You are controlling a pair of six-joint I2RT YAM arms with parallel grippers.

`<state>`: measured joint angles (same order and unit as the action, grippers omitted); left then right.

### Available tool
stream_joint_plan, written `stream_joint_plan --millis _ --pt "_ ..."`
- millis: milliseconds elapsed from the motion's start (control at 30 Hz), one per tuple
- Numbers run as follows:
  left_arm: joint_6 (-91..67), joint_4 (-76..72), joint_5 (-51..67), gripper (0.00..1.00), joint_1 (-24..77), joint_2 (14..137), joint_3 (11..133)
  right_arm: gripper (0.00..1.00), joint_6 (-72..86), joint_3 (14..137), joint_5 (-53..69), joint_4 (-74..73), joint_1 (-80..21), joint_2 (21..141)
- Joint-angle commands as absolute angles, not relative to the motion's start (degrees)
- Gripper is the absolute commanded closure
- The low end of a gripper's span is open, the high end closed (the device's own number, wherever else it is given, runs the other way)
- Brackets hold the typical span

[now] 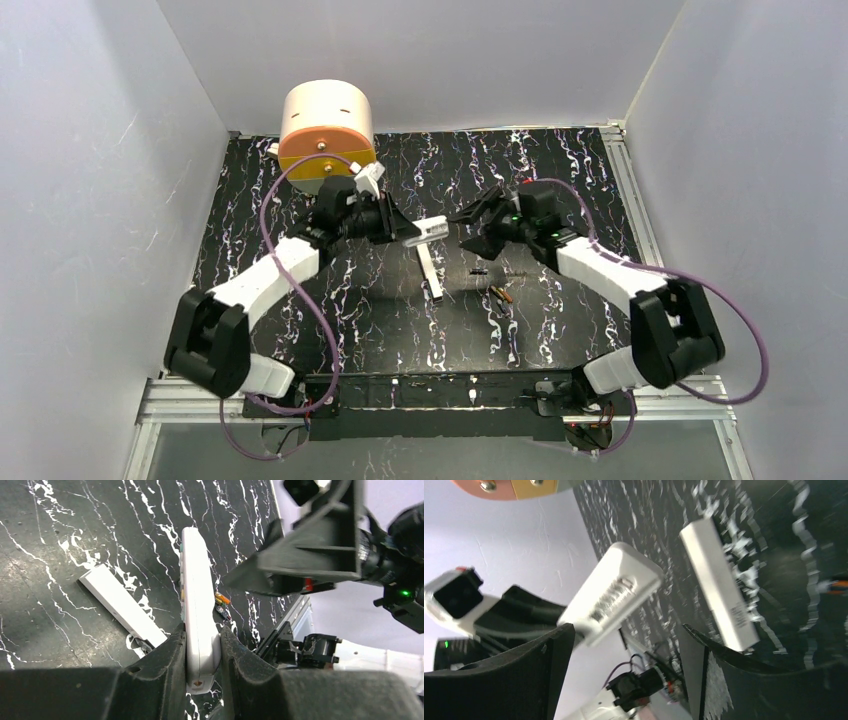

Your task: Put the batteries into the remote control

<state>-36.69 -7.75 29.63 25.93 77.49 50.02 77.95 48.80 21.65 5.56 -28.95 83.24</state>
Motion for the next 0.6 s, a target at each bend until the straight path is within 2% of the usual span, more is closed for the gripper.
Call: stream_joint_plan --millis 0,200,300,567 --pt "-36.2 3.4 39.6 1.00 23.7 84.5 60.5 0.17 59.7 46.8 24.7 3.0 -23.1 76.2" --pt "-35.0 15.0 45.5 1.00 23.6 95.2 71.0 0.37 39.8 50.5 26.6 -2.8 -22.8 76.1" --pt "-37.5 14.6 46.9 1.00 23.6 98.9 72.1 0.41 36.0 52.4 28.3 -5.9 -22.8 79.0" --pt "-38.6 16.0 47.3 1.00 24.7 105.0 74.2 0.50 37.1 51.3 30.1 -0.5 -23.2 85.3"
